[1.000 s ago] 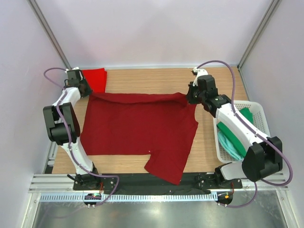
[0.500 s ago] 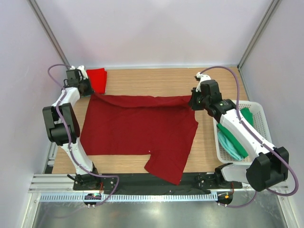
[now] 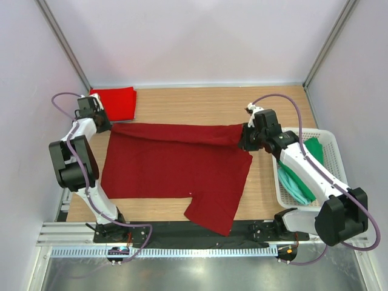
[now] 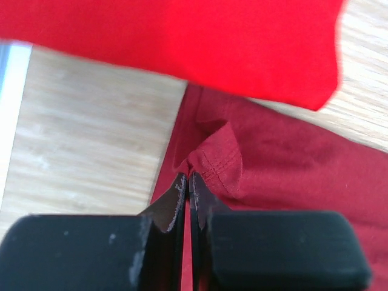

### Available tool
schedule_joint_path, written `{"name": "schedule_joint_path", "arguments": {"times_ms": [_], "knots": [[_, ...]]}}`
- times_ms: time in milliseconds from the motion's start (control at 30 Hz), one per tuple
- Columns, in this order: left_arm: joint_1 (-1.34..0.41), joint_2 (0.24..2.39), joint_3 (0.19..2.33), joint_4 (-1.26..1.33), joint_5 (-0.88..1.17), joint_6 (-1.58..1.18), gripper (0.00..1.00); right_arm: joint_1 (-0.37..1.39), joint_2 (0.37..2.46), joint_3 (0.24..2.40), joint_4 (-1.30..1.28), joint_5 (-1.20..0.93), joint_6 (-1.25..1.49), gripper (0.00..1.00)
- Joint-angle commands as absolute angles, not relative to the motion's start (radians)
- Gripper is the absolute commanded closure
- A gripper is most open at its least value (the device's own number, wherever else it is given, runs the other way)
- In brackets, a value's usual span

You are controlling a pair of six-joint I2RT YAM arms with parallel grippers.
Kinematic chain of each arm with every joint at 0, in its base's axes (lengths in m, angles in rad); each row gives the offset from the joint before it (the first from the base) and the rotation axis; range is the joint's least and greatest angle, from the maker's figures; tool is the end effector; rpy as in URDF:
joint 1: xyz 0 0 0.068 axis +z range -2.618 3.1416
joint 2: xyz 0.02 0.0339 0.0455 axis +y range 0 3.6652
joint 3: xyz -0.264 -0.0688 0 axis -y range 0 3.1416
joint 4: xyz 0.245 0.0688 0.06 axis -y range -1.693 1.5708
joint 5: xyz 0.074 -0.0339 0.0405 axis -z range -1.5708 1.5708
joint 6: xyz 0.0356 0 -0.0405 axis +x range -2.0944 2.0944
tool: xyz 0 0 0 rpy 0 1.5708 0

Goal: Fold and stack the t-shirts
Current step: Fold the tshirt

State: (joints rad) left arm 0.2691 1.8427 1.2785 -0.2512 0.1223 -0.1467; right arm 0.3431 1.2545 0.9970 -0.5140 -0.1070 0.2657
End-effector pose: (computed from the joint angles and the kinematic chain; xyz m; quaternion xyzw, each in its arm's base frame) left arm 0.3916 0.1035 0.2079 -0.1694 0.9125 -0.0342 0.3709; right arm 0.2516 0.0939 0.2838 -0.0564 0.9184 0.1634 0.3559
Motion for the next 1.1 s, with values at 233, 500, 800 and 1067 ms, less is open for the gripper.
{"name": "schedule_joint_path", "arguments": {"times_ms": [233, 500, 800, 1067], "knots": [[0.281, 1.613, 1.186, -0.409, -0.112, -0.5, 0.34, 0.296, 1.212, 1.024, -0.54, -0.072, 0.316, 0.29], [0.258, 1.754, 1.308, -0.28, 0.249, -0.584, 0.62, 0.193, 1.746, 1.445, -0.644, -0.055, 0.422, 0.39], [0.175, 1.945, 1.355, -0.397, 0.238, -0.537, 0.7, 0.184, 1.936, 1.534, -0.648, -0.034, 0.541, 0.39], [0.146, 1.798, 1.195, -0.357, 0.144, -0.595, 0.7, 0.147, 2.06, 1.538, -0.534, 0.061, 0.543, 0.47]]}}
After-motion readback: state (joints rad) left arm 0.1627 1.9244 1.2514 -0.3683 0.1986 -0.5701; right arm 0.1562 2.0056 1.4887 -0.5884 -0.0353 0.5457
